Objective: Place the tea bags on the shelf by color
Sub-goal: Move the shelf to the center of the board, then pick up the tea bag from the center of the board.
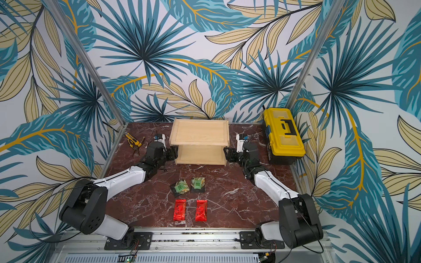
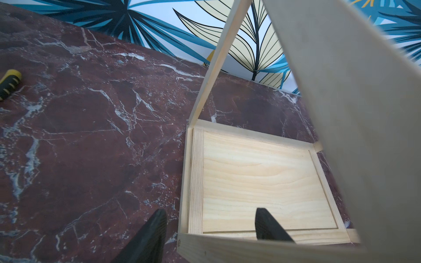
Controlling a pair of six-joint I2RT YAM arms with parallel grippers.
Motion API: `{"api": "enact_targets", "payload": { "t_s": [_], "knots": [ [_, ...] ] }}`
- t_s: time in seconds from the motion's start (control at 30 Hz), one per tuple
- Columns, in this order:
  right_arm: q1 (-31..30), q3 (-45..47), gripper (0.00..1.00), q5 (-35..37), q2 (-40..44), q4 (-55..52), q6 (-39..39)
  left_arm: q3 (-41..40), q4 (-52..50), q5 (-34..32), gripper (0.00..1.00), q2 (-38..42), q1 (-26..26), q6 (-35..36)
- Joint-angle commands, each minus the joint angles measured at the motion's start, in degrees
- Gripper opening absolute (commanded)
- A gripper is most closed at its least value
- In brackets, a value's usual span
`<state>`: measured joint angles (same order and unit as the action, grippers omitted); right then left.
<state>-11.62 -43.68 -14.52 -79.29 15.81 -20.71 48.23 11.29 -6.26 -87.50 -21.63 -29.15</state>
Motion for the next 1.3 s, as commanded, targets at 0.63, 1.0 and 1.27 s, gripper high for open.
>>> {"api": "enact_targets", "payload": {
  "t_s": [0.63, 1.0, 1.27],
  "knots": [
    [0.3, 0.0, 0.62, 0.7, 4.1, -9.1, 3.6, -2.6, -6.0, 2.4, 0.85, 12.2, 0.8, -1.9],
    [-3.9, 14.9, 0.57, -4.4, 18.0, -8.9, -3.1, -8.7, -14.3, 12.3, 0.7, 23.8, -7.2, -0.9],
    [-14.2, 20.9, 0.48, -5.2, 4.1, 14.9, -12.5, -10.9, -5.4, 28.5, 0.41, 9.4, -13.3, -3.7]
  ]
}}
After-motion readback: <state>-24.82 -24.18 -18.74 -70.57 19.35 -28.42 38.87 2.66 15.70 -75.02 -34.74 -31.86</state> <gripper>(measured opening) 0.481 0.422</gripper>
